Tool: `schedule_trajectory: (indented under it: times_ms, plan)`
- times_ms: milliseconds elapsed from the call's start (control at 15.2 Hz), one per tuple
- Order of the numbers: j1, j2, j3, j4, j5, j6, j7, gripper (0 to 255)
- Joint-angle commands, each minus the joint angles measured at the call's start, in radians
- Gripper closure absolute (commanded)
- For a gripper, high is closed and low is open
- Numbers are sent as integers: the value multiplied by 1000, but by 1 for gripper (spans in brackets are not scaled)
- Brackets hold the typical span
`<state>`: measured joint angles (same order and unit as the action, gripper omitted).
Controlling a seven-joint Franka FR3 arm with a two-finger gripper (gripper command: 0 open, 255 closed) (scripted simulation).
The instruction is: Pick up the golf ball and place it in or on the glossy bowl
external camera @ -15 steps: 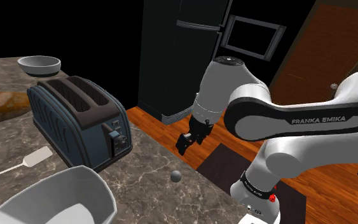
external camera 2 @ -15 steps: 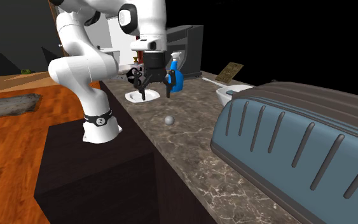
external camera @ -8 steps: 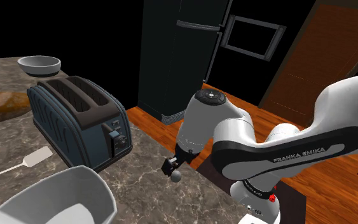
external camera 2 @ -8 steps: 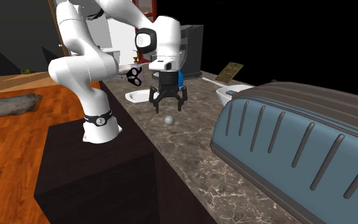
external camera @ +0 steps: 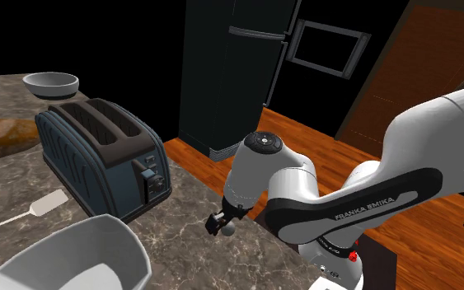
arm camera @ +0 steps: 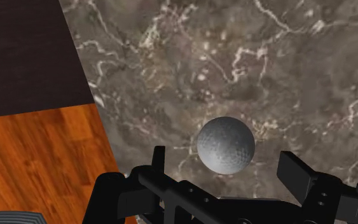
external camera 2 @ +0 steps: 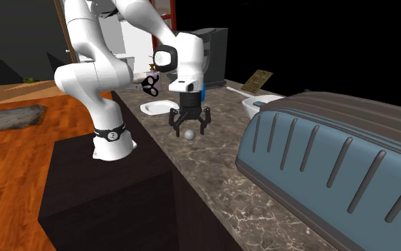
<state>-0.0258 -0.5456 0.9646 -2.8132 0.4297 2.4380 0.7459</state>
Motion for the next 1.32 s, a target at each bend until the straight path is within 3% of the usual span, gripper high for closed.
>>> schedule_trajectory:
  times_ms: [0,330,396,990,1254]
  plan:
    - [-2,4,3,-2,0,7,0,0]
    - [-2,4,3,-2,0,7,0,0]
    - [-2,4,3,-2,0,7,0,255]
    - [-2,4,3,-2,0,7,0,255]
    - [30,-56,-48,17,2,-73,-17,255]
